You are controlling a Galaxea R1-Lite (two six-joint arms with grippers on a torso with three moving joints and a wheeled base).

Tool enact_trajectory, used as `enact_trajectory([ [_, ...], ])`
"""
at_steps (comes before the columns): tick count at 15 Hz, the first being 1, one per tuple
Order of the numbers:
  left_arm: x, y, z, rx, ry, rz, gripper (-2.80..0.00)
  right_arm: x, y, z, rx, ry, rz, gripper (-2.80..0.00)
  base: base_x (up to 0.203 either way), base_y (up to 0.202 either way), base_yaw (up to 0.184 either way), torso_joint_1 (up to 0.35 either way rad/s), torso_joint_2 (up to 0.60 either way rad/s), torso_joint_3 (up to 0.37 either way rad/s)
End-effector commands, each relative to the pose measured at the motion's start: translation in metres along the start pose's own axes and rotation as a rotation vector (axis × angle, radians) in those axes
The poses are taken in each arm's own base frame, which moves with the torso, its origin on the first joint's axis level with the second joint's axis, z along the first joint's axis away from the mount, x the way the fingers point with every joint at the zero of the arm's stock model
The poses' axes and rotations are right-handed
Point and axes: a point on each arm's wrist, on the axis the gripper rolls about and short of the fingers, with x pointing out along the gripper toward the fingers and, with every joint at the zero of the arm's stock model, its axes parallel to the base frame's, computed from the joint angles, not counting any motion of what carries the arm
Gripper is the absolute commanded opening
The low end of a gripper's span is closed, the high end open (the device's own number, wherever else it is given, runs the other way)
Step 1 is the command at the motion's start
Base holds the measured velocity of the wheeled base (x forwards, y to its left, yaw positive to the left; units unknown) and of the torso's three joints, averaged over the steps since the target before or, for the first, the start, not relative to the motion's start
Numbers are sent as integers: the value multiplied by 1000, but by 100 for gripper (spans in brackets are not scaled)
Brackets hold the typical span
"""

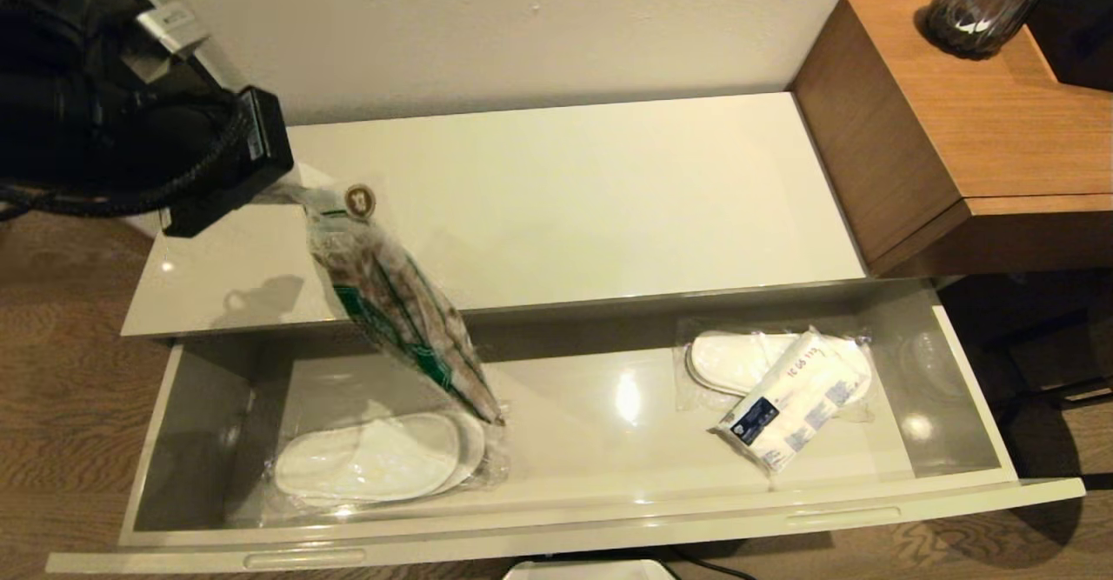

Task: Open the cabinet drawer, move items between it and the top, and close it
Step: Take out the solid drinks from the drawer

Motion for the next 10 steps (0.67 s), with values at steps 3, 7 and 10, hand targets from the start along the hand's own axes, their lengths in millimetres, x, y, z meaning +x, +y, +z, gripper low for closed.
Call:
enact_trajectory([
  [3,19,-9,27,49,-65,9,-280,0,0,0,0,0,0,-280,0,0,0,0,0,0],
  [7,37,-7,28,50,-35,30,-280,0,0,0,0,2,0,-280,0,0,0,0,0,0],
  [10,38,-1,17,40,17,54,-280,0,0,0,0,0,0,-280,0,0,0,0,0,0],
])
